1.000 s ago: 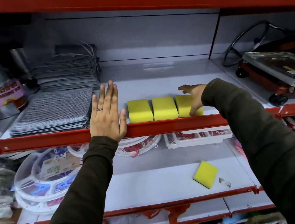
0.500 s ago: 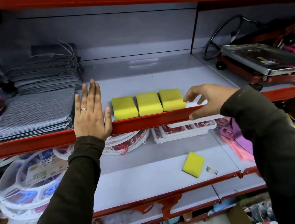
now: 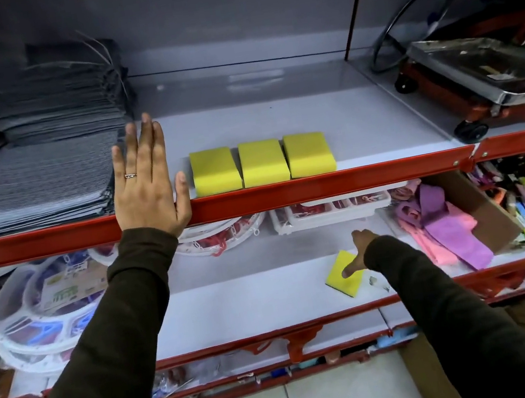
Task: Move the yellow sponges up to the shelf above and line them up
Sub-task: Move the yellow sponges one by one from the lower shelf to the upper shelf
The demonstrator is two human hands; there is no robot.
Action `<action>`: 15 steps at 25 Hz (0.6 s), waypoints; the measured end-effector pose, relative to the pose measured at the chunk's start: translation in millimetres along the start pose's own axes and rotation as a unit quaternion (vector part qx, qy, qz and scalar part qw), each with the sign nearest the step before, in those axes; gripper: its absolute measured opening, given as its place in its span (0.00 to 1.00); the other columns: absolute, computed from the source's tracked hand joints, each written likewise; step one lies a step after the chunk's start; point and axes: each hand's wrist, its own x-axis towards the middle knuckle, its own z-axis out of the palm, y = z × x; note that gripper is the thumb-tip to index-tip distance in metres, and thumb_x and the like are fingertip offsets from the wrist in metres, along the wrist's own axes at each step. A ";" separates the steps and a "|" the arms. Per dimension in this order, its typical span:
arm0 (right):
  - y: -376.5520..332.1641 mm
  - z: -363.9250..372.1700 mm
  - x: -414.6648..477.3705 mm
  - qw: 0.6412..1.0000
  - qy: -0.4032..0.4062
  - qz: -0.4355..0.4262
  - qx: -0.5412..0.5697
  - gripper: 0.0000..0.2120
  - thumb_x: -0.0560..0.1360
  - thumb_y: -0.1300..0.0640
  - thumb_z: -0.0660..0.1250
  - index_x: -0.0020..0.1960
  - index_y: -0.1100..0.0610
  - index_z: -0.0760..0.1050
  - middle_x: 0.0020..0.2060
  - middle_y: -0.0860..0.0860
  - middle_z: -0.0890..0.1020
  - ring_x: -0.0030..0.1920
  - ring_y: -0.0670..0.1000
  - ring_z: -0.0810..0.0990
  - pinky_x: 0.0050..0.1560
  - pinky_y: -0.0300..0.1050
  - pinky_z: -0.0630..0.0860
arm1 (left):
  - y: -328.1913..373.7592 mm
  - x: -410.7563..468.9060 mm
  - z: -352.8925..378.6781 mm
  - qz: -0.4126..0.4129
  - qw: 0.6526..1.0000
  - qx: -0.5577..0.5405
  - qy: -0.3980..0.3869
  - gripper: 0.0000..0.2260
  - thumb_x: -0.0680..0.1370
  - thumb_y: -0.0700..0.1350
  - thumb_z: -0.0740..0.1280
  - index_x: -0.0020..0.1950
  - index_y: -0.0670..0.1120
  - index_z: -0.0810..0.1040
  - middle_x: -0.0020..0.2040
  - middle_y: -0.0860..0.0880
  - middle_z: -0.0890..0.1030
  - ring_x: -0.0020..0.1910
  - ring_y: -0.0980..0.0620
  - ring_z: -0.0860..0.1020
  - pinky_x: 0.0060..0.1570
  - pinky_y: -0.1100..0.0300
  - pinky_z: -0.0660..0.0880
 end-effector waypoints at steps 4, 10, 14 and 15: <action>5.3 40.6 29.0 1.000 -0.008 0.010 -0.003 0.60 0.58 0.40 0.79 0.77 0.61 0.51 0.73 0.59 0.63 0.73 0.59 0.65 0.71 0.53 0.67 | -0.2 1.4 1.0 0.003 1.000 -0.002 0.009 0.31 0.83 0.54 0.47 0.84 0.41 0.51 0.84 0.42 0.54 0.84 0.43 0.51 0.83 0.50 0.40; 5.5 68.5 35.1 0.998 0.043 -0.007 0.038 0.56 0.57 0.42 0.78 0.76 0.57 0.53 0.69 0.55 0.67 0.68 0.58 0.71 0.66 0.54 0.72 | 0.7 1.4 -0.2 0.005 1.000 0.001 0.013 0.31 0.83 0.54 0.47 0.83 0.40 0.53 0.84 0.42 0.56 0.83 0.42 0.53 0.83 0.50 0.42; 4.0 62.9 21.1 0.996 0.076 -0.021 0.052 0.55 0.55 0.44 0.76 0.76 0.56 0.54 0.68 0.55 0.67 0.67 0.58 0.71 0.64 0.53 0.73 | 1.8 2.3 -1.0 0.004 1.000 0.000 0.001 0.31 0.83 0.55 0.46 0.84 0.41 0.51 0.84 0.42 0.55 0.84 0.43 0.52 0.83 0.49 0.42; 3.1 59.4 15.3 0.994 0.085 -0.027 0.060 0.55 0.54 0.44 0.76 0.75 0.55 0.55 0.67 0.55 0.68 0.67 0.58 0.71 0.64 0.53 0.73 | 1.9 2.1 -1.5 0.005 1.000 -0.001 -0.003 0.31 0.83 0.55 0.46 0.84 0.41 0.51 0.84 0.42 0.54 0.84 0.43 0.51 0.83 0.49 0.42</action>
